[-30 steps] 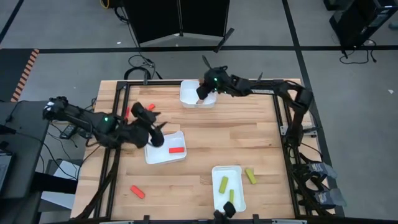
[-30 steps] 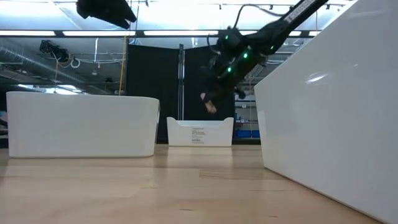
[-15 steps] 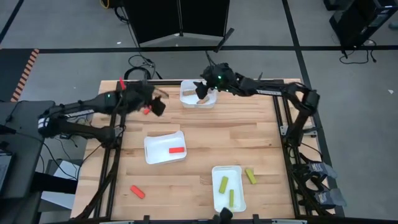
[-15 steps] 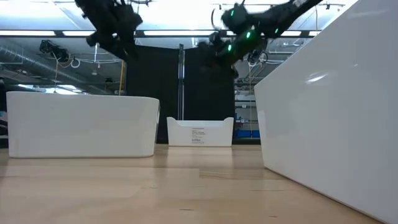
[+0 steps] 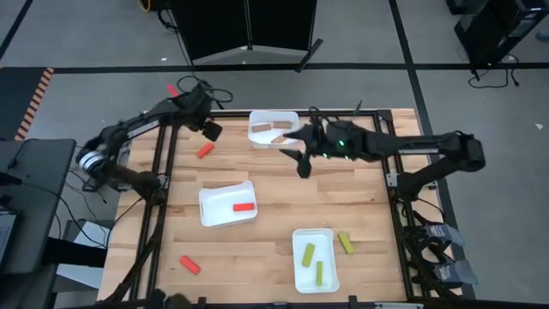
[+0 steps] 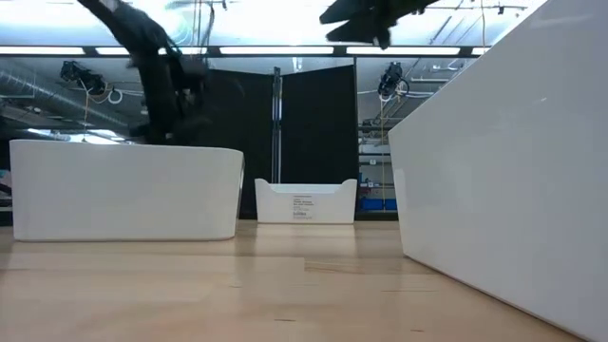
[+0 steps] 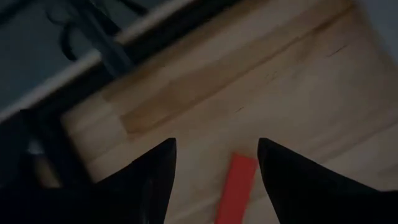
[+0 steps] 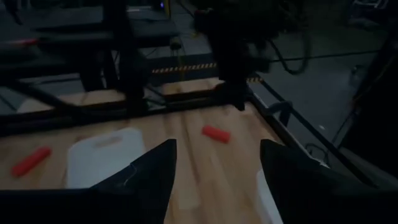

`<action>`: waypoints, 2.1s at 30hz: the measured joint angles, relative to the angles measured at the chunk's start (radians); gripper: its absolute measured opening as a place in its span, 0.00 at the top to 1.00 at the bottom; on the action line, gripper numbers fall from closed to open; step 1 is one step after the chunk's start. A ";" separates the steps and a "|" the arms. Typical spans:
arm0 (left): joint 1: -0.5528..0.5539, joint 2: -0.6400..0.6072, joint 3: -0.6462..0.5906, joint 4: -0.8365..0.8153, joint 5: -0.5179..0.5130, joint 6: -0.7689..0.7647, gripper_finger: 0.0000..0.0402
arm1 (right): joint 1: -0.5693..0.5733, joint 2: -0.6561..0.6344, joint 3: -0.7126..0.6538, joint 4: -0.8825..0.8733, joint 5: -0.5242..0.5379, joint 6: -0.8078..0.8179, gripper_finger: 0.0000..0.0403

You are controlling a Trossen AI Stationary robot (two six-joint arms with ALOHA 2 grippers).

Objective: Sort blocks
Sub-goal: Put the top orange block into the middle white bin

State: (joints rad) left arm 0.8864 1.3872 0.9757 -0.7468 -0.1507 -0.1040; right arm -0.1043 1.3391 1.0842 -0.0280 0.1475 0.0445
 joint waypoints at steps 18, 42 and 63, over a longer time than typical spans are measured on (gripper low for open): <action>0.036 0.163 -0.100 -0.054 0.081 0.172 0.42 | 0.322 -0.109 -0.044 -0.230 0.348 0.143 0.36; 0.027 0.163 -0.193 0.066 0.107 0.234 0.76 | 0.334 -0.109 -0.044 -0.225 0.410 0.147 0.37; -0.513 -0.383 -0.098 -0.122 0.392 0.110 0.76 | 0.366 -0.109 -0.044 -0.175 0.410 0.135 0.39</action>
State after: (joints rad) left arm 0.3736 1.0045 0.8781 -0.8687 0.2409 0.0061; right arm 0.2621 1.2304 1.0401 -0.2028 0.5571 0.1799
